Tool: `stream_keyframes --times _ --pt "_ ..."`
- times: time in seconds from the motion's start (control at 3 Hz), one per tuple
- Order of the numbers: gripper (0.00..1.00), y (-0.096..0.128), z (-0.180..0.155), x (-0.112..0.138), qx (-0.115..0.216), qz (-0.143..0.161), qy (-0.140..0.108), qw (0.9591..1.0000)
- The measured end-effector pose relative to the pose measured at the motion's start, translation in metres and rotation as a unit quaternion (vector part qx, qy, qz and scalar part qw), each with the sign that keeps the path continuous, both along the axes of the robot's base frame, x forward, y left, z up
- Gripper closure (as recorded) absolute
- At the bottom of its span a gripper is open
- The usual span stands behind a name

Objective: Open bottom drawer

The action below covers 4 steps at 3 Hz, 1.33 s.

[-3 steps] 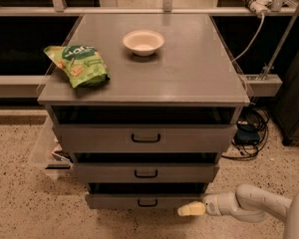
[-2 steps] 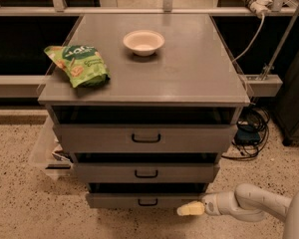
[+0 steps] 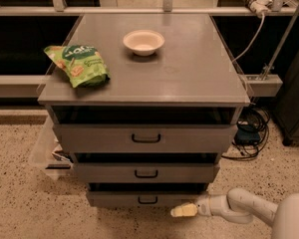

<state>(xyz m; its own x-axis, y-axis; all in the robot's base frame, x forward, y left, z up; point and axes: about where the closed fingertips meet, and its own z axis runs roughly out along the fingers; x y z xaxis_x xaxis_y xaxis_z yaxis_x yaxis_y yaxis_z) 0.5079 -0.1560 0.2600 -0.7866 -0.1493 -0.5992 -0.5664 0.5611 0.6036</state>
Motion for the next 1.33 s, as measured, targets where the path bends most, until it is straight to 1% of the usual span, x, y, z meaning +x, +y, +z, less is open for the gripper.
stream_keyframes --times 0.33,0.67,1.0,1.33 --pt "0.0 0.01 -0.007 0.015 0.017 0.009 -0.02 0.9996" --pt "0.0 0.013 -0.004 0.026 0.018 0.013 -0.039 0.999" --pt "0.0 0.007 0.015 0.035 -0.002 0.011 -0.061 0.9981" --pt "0.0 -0.003 0.039 0.04 -0.028 0.007 -0.084 0.996"
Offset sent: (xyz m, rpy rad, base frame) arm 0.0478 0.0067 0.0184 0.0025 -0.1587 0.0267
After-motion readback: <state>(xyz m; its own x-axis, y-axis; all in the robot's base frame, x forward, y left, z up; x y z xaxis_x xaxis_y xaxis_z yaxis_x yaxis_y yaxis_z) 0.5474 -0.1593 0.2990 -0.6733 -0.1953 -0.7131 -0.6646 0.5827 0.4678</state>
